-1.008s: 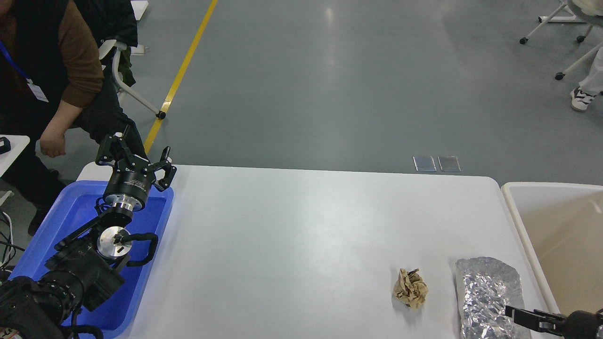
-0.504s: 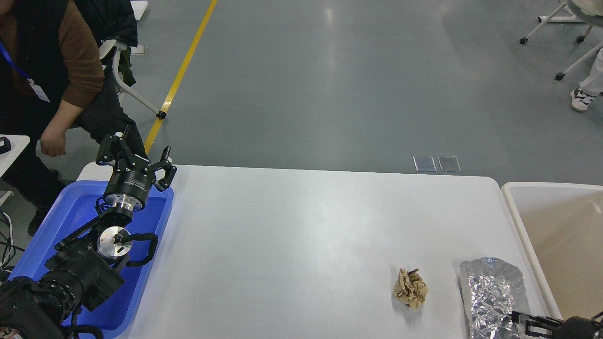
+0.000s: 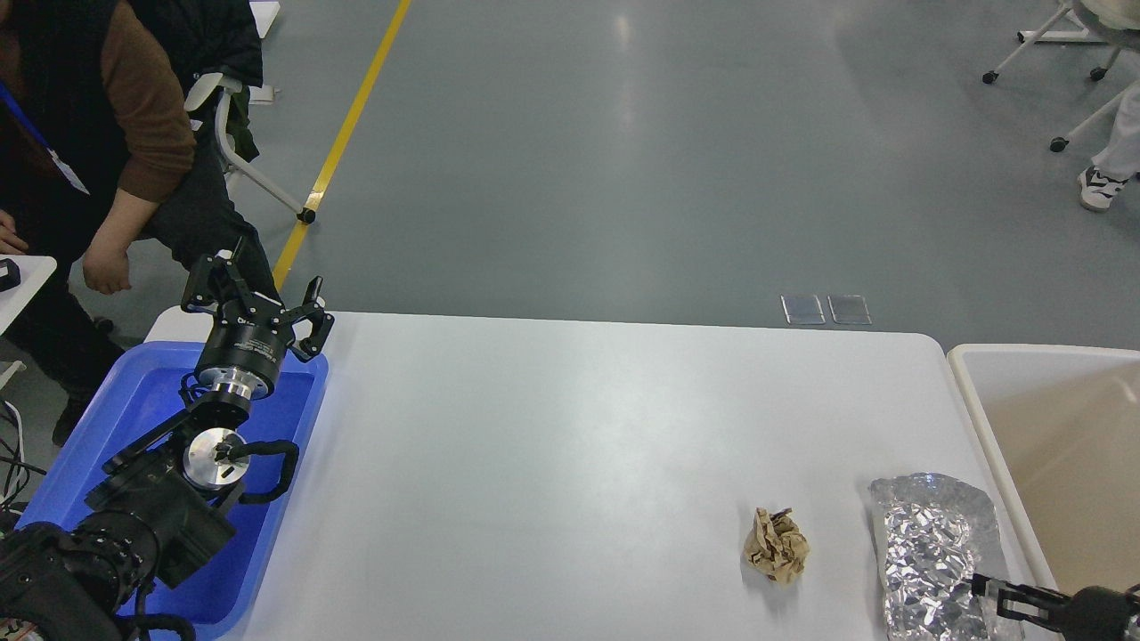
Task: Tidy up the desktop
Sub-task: 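Lift the foil wrapper with the right gripper toward the white bin, then release the foil wrapper from the right gripper into the white bin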
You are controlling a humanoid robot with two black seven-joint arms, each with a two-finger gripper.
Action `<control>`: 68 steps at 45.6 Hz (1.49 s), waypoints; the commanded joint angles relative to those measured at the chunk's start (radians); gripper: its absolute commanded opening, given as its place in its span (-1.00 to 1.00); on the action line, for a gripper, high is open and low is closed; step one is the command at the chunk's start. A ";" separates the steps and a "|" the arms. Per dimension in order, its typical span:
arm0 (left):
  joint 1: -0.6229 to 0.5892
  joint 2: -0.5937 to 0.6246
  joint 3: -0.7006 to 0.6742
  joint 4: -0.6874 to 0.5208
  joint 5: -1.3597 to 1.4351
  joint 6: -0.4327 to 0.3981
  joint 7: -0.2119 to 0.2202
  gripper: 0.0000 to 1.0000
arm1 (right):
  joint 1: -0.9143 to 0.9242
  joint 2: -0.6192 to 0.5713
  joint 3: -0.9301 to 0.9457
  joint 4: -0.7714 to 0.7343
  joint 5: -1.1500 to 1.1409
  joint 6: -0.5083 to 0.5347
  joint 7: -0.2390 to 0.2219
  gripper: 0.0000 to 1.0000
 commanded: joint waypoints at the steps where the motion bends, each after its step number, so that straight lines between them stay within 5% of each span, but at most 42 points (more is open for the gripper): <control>1: 0.000 0.000 0.000 0.000 0.000 0.000 0.000 1.00 | 0.091 -0.131 0.015 0.138 0.033 0.007 0.000 -1.00; 22: 0.001 0.000 0.000 0.000 0.000 0.000 0.000 1.00 | 0.419 -0.475 0.020 0.537 0.118 0.240 0.000 -1.00; 36: 0.000 0.000 0.000 0.000 0.000 0.000 0.000 1.00 | 0.628 -0.604 0.021 0.564 0.280 0.501 -0.008 -1.00; 51: 0.000 0.000 0.000 0.000 0.000 0.000 0.000 1.00 | 0.677 -0.611 0.009 0.403 0.529 0.555 -0.035 -1.00; 68: 0.000 -0.001 0.000 0.000 0.000 0.000 0.000 1.00 | 0.626 -0.440 -0.031 -0.063 0.682 0.543 -0.239 -1.00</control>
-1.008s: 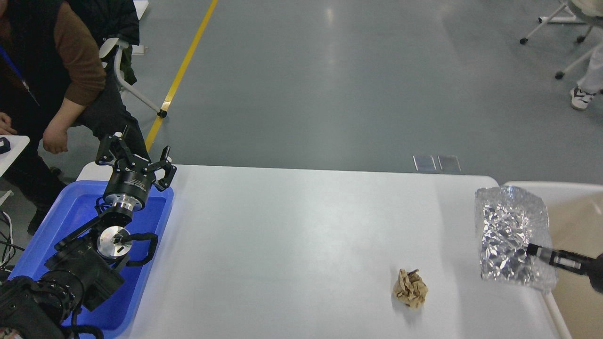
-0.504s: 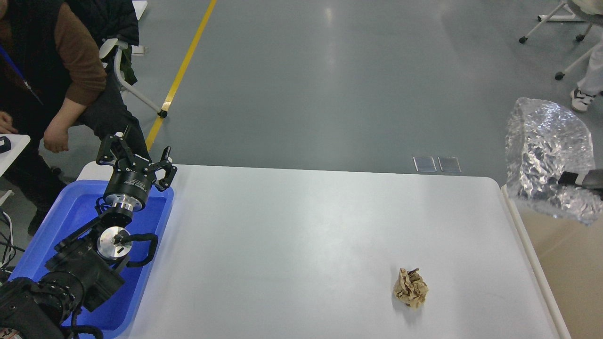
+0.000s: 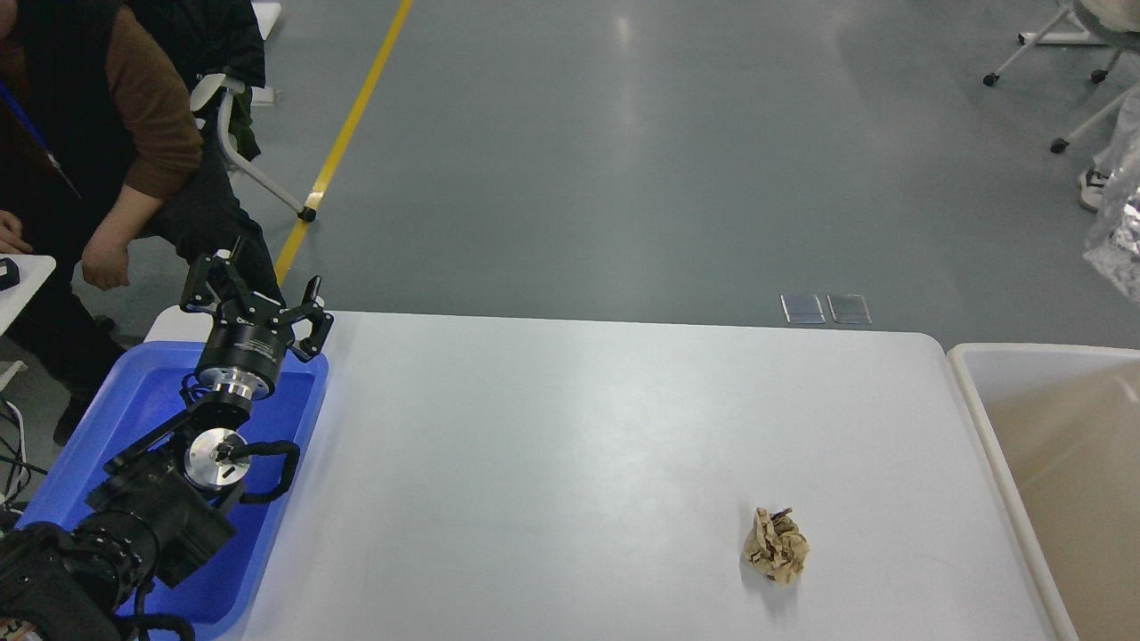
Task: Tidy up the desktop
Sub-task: 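Release the foil wrapper from the right gripper into the white bin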
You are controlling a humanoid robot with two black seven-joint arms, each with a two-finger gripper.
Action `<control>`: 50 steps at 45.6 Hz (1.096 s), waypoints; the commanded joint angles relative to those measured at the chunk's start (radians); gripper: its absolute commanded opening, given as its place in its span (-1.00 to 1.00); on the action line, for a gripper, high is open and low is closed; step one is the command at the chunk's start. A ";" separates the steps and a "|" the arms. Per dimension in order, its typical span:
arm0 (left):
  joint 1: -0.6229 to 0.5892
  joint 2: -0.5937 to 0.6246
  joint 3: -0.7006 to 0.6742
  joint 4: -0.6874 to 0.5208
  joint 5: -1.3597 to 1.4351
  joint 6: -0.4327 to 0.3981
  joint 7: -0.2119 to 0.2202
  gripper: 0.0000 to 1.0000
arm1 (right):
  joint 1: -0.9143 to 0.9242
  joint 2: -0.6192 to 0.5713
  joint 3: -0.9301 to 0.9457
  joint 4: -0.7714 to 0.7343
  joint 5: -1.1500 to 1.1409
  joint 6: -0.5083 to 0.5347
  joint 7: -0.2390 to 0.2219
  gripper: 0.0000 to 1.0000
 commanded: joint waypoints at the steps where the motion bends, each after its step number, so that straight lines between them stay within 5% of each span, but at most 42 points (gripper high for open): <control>1: -0.001 0.000 0.000 0.000 0.000 0.000 0.000 1.00 | -0.030 0.111 -0.026 -0.283 0.102 -0.002 -0.109 -1.00; 19: 0.001 0.000 0.000 0.000 0.000 0.000 0.000 1.00 | -0.185 0.428 -0.037 -0.796 0.146 -0.037 -0.176 -1.00; 26: -0.001 -0.001 0.000 0.000 0.000 0.000 0.000 1.00 | -0.259 0.560 -0.034 -0.960 0.165 -0.053 -0.248 -1.00; 41: -0.001 0.000 0.000 0.000 0.000 0.000 0.000 1.00 | -0.415 0.723 -0.020 -1.034 0.237 -0.178 -0.316 -1.00; 50: 0.001 -0.001 0.000 0.000 0.000 0.000 0.000 1.00 | -0.495 0.868 -0.019 -1.120 0.263 -0.215 -0.314 -1.00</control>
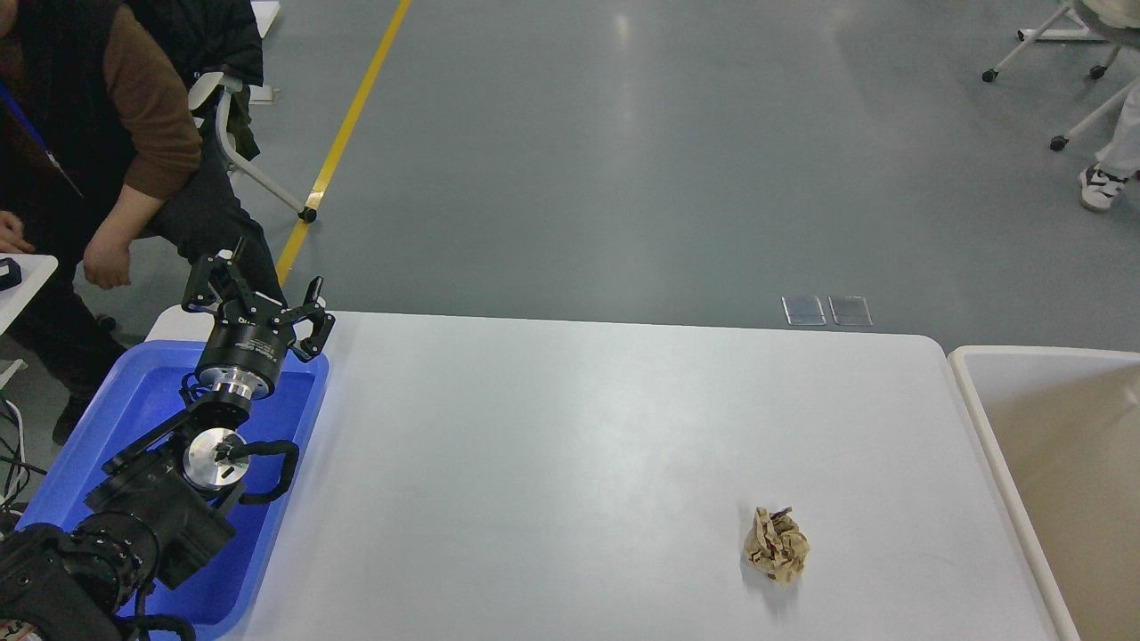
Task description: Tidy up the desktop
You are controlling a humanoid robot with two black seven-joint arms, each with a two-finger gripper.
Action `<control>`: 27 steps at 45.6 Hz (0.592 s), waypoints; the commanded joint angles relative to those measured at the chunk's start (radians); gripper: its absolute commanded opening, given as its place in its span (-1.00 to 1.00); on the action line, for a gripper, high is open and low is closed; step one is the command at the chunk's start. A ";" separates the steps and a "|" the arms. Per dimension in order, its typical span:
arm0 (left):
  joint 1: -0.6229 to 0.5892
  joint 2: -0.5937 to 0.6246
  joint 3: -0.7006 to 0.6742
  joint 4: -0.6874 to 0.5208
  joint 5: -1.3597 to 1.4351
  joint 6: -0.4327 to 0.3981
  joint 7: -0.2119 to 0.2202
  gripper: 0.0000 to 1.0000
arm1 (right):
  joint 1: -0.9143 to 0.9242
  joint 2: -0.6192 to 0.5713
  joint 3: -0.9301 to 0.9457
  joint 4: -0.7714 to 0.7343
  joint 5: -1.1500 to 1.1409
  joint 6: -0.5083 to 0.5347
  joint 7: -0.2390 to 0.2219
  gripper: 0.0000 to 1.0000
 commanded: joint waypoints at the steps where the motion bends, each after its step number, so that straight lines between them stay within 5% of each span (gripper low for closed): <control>1: -0.001 0.000 0.000 0.000 0.000 0.000 0.000 1.00 | -0.106 0.161 0.003 -0.093 0.052 -0.062 -0.019 -1.00; 27: -0.001 0.000 0.000 0.000 0.000 0.000 0.000 1.00 | -0.169 0.233 0.006 -0.089 0.098 -0.094 -0.018 -1.00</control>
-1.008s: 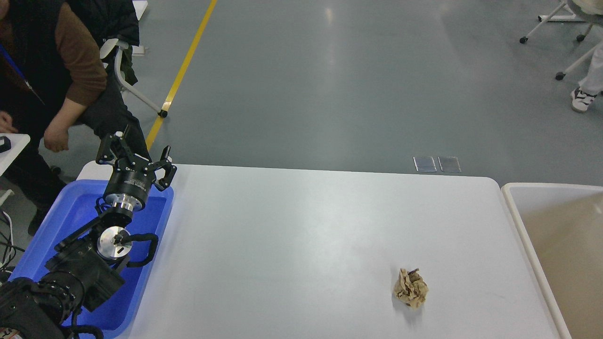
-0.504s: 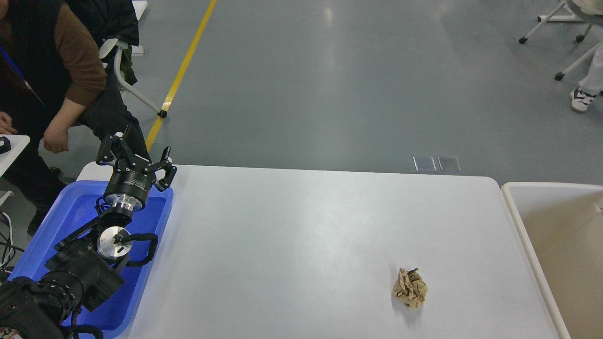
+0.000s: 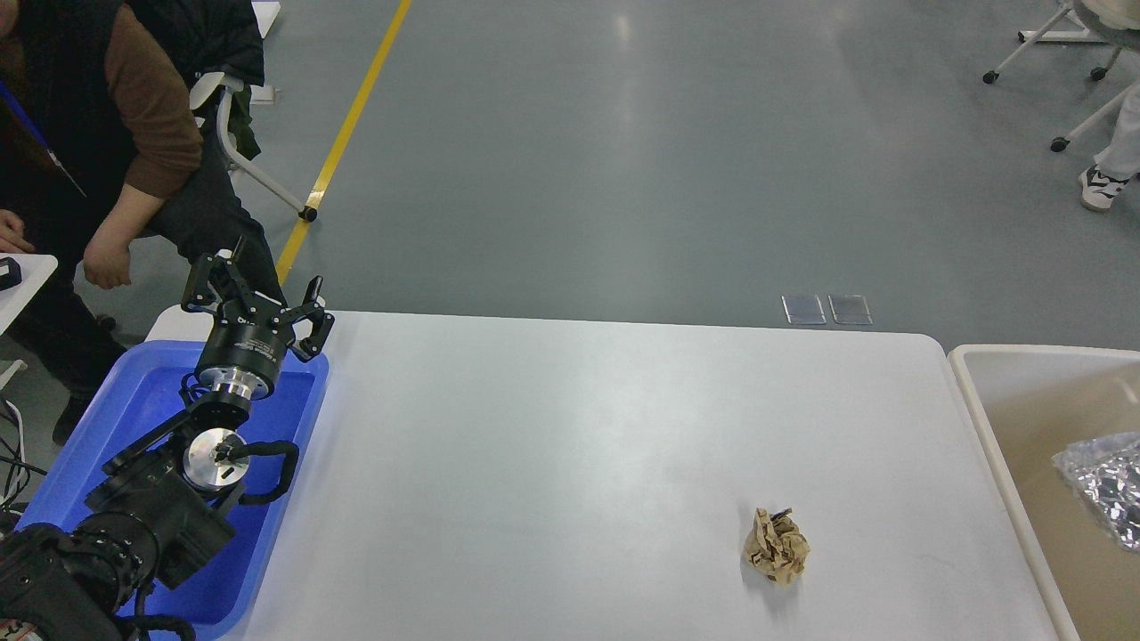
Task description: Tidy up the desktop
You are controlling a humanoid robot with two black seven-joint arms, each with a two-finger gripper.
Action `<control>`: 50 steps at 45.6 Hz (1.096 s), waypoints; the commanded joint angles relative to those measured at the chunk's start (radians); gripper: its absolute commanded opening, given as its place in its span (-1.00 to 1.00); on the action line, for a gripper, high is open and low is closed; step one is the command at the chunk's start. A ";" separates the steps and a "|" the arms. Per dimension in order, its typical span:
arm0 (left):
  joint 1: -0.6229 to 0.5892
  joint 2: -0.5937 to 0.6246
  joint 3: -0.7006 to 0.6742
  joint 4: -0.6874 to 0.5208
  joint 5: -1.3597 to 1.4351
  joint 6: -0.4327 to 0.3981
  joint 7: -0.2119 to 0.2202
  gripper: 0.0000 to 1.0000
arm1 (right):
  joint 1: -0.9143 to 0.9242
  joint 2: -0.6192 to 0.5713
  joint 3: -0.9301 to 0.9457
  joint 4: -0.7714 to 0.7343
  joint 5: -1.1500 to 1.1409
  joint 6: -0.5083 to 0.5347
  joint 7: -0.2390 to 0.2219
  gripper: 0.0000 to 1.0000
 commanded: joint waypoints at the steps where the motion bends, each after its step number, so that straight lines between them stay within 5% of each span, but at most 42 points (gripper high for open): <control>1: -0.001 -0.001 0.000 0.000 0.000 0.000 0.000 1.00 | -0.020 0.028 0.003 -0.004 0.015 -0.012 -0.001 -1.00; 12: -0.001 0.000 0.000 0.000 0.000 0.000 0.000 1.00 | -0.020 0.025 0.003 -0.005 0.015 -0.035 0.001 -0.93; 15: 0.001 0.000 0.000 0.000 0.000 0.000 0.000 1.00 | -0.017 0.019 0.003 -0.004 0.015 -0.068 0.001 -0.33; 24: 0.001 0.000 0.000 0.000 0.000 0.000 0.000 1.00 | 0.005 0.008 0.004 0.001 0.015 -0.104 0.005 0.93; 38: -0.001 0.000 0.000 0.000 0.000 0.000 0.000 1.00 | 0.066 -0.046 0.160 0.055 0.015 -0.088 0.007 0.99; 50: 0.001 -0.001 0.000 0.000 0.000 0.000 0.000 1.00 | 0.177 -0.283 0.358 0.369 0.015 -0.087 0.007 0.99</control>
